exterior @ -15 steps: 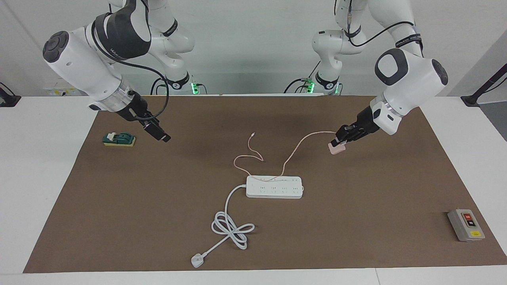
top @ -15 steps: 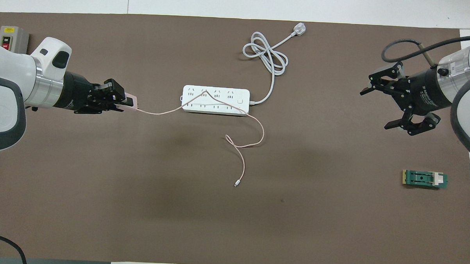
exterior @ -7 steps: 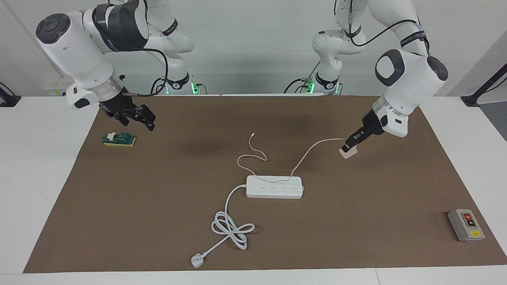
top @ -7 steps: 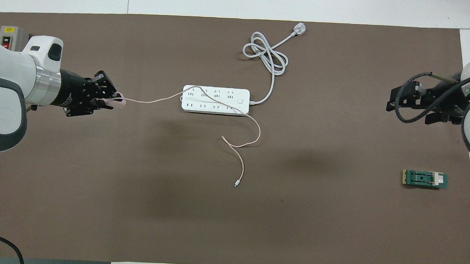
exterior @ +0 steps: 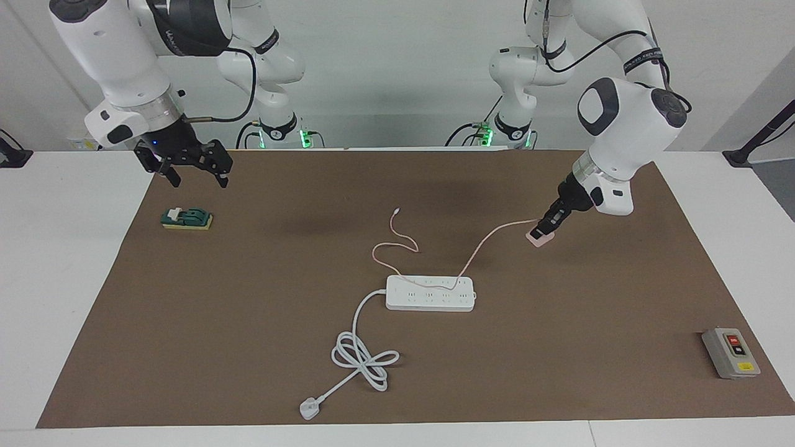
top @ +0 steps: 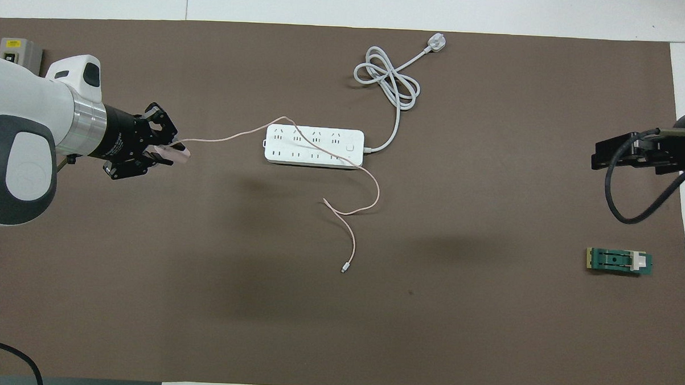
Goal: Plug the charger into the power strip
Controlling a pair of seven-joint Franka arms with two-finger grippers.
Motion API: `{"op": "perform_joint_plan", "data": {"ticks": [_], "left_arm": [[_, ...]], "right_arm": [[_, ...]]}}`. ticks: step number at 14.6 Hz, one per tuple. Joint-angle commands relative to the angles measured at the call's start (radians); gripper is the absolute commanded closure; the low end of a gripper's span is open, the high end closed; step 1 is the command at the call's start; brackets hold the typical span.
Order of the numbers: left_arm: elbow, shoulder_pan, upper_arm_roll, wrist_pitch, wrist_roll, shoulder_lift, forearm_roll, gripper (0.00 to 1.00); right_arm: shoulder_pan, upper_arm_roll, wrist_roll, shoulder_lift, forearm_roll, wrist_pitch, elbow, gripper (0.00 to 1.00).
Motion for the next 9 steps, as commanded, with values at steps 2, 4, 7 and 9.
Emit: {"op": "perform_joint_plan", "data": {"ticks": [2, 4, 7, 9], "left_arm": [[0.008, -0.058, 0.006, 0.098, -0.261, 0.016, 0.067, 1.0], [0.043, -0.08, 0.004, 0.093, -0.405, 0.034, 0.123, 1.0], [0.101, -0.141, 0.004, 0.09, -0.608, 0.098, 0.175, 1.0], [0.204, -0.195, 0.006, 0.081, -0.764, 0.193, 0.226, 1.0]], "right_arm": [[-0.021, 0.012, -0.091, -0.059, -0.024, -0.025, -0.029, 0.0], [-0.029, 0.014, -0.095, -0.088, -0.024, -0.048, -0.071, 0.0], [-0.029, 0.015, -0.06, -0.11, -0.022, -0.062, -0.095, 0.0], [-0.029, 0.018, -0.051, -0.118, -0.022, -0.073, -0.096, 0.0]]}}
